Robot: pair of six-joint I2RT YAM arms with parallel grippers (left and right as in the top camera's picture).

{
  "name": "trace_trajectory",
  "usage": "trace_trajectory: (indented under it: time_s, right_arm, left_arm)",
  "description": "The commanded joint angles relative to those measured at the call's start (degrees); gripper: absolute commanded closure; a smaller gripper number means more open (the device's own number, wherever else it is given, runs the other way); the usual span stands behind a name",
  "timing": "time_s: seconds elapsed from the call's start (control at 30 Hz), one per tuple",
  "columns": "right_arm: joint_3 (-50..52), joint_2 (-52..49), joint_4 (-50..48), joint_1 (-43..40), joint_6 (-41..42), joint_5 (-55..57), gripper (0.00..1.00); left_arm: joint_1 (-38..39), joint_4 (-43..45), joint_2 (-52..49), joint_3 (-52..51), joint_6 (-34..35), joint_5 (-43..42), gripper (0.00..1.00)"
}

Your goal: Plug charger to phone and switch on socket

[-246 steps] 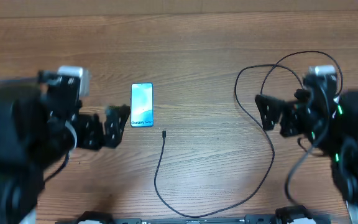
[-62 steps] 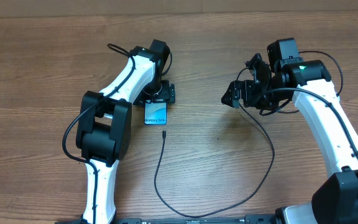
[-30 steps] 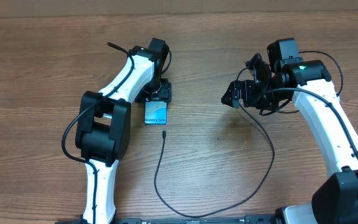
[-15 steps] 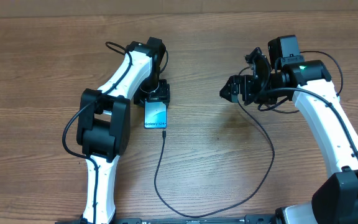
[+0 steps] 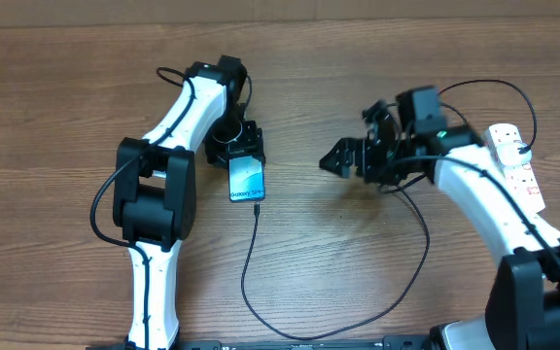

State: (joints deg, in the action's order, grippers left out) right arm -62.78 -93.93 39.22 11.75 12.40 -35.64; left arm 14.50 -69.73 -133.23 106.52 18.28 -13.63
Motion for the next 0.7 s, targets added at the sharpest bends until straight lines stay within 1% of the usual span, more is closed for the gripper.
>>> trace_trajectory:
  time_s: [0.0,0.07,0.17,0.23,0.4,0.43,0.5,0.67]
  right_arm:
    - [4.94,-0.13,-6.91,1.25,7.76,-4.17,0.0]
    - [7.8,-0.46,-12.87,2.93,11.08,-4.33,0.0]
    - [10.25,-1.77,-19.3,6.05,11.87,-4.17,0.0]
    - [11.06,-4.17,-22.69,8.76,12.79,-3.78,0.0]
    - [11.06,-12.33,-30.71,13.9,20.31,-3.69,0.0]
    - [11.06,-13.73,-33.31,14.51,22.82,-4.09,0.03]
    - [11.06,-14.88,-36.61,14.95,24.94,-4.33,0.07]
    - [11.06,-16.52,-43.58,15.26,25.31,-3.82,0.12]
  left_arm:
    - [-0.02,-0.92,-0.9,1.33,-3.13,-8.98,0.3]
    - [0.17,-1.44,-0.9,1.33,-3.1,-10.6,0.3]
    - [0.63,-1.73,-0.9,1.33,-3.1,-12.37,0.3]
    - [1.11,-1.79,-0.9,1.33,-3.15,-12.98,0.3]
    - [2.32,-1.84,-0.9,1.33,-3.34,-12.98,0.29]
    - [2.56,-1.84,-0.9,1.33,-3.34,-12.98,0.29]
    - [2.82,-1.84,-0.9,1.33,-3.39,-12.98,0.29]
    - [3.48,-2.03,-0.9,1.33,-3.65,-12.98,0.28]
